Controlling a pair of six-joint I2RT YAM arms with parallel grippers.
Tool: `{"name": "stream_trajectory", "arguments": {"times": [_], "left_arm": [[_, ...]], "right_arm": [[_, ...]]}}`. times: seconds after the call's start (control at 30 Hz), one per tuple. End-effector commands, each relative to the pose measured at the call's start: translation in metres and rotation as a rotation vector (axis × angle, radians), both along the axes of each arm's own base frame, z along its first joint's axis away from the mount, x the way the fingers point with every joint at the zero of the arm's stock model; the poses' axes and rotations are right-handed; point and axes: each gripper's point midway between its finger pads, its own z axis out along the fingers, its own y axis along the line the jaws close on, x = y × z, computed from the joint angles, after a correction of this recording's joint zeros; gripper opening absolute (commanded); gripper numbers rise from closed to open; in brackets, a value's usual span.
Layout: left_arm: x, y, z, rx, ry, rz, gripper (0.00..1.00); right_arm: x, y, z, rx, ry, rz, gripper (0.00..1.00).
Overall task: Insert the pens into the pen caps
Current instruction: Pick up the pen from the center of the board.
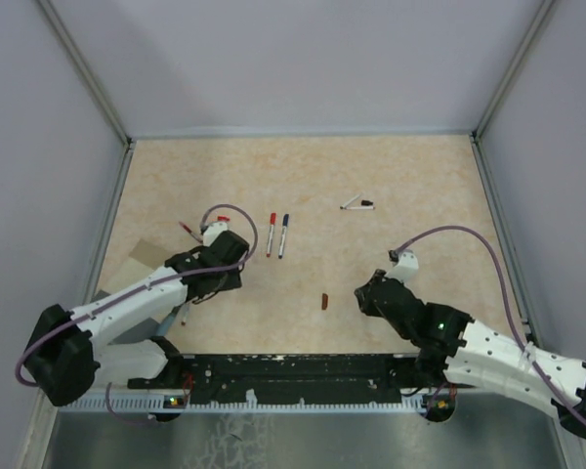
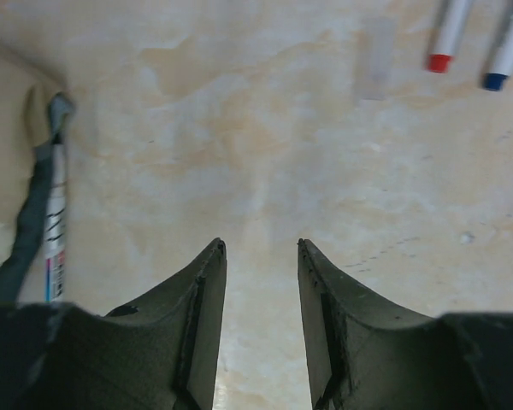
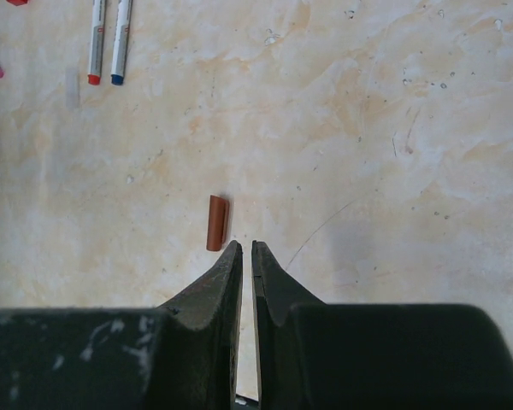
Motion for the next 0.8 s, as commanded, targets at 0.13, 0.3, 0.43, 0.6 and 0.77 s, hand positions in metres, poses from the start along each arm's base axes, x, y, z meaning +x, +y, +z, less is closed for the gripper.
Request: {"name": "stream_trajectory", "arguments": {"times": [0.13,0.3,0.43,0.6,0.77], "left_arm": [[0.0,0.07,-0.009,-0.037,0.026,0.234,0.47],[0.007,0.094,-0.023,-0.047,0.093,0.329,0.39],[0.01,0.108,-0.038,-0.072,0.155,0.381,0.38],[0.012,0.122,-0.046,-0.068,0.191,0.432,0.4],[0.012,0.133,-0.048,-0.054,0.197,0.483,0.43]], "right_arm": [[0.007,0.015,0.011,0.047,-0.031,0.01,0.1],[0.007,0.018,0.011,0.053,-0.029,0.02,0.1],[0.006,0.019,0.011,0.055,-0.028,0.024,0.1],[0.006,0.017,0.01,0.054,-0.031,0.021,0.1],[0.005,0.016,0.009,0.052,-0.03,0.022,0.1]]}}
